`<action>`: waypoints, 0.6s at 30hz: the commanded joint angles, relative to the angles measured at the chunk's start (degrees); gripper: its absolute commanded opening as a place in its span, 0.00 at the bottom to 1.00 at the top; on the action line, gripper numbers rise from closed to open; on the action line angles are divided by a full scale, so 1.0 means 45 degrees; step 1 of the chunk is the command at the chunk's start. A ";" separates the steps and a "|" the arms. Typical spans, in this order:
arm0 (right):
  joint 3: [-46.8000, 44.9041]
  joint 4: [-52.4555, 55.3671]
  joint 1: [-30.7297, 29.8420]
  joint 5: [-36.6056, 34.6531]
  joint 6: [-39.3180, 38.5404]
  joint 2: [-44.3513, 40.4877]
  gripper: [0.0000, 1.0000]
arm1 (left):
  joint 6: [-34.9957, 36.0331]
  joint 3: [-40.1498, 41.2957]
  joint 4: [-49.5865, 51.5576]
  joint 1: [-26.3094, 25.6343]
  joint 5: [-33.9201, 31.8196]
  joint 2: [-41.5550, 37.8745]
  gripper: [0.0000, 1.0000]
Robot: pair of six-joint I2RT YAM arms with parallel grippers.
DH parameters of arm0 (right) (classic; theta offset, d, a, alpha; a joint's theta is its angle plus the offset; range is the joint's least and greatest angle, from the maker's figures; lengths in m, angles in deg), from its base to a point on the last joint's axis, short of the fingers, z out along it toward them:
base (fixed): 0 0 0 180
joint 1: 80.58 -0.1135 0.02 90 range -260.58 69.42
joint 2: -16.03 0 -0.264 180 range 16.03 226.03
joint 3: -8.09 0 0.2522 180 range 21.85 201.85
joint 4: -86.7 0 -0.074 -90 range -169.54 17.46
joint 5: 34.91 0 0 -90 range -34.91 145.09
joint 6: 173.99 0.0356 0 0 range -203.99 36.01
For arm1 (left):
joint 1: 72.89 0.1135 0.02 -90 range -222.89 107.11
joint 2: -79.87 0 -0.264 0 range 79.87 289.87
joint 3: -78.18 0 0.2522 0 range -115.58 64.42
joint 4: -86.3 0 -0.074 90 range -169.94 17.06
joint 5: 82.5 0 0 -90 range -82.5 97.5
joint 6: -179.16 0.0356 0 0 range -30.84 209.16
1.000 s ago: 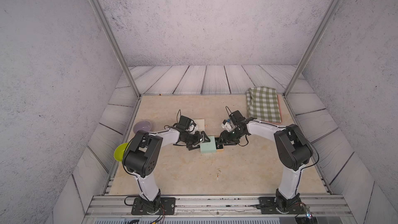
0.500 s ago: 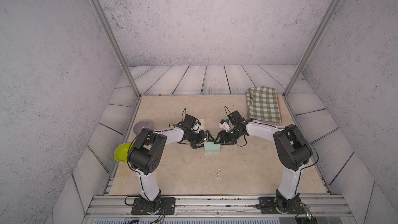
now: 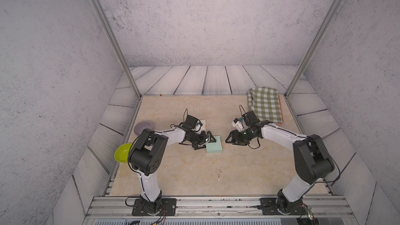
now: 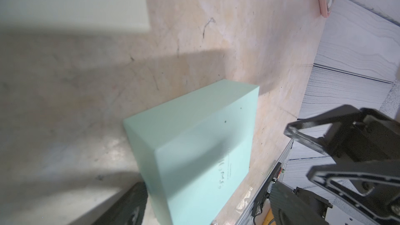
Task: Place the earrings into the drawer-style jewelry box
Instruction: Move the jewelry box to the center of the board.
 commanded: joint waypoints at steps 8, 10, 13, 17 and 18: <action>-0.3718 -0.2919 -0.0685 -0.0270 0.1406 -0.1791 0.57 | -0.1194 -0.2270 -0.1284 -0.1571 0.0251 0.2142 0.92; -0.3725 -0.3110 -0.0684 -0.0460 0.1452 -0.1623 0.56 | -0.1347 -0.2830 -0.1282 -0.1729 0.0300 0.2483 0.92; -0.3627 -0.3512 -0.0692 -0.0636 0.1574 -0.1410 0.56 | -0.1556 -0.3268 -0.1330 -0.1960 0.0346 0.2687 0.92; -0.3184 -0.3576 -0.0666 -0.1096 0.1438 -0.1009 0.55 | -0.1698 -0.3457 -0.1392 -0.2183 0.0363 0.2753 0.92; -0.3062 -0.3535 -0.0626 -0.1271 0.1375 -0.0875 0.55 | -0.1706 -0.3534 -0.1387 -0.2237 0.0383 0.2811 0.92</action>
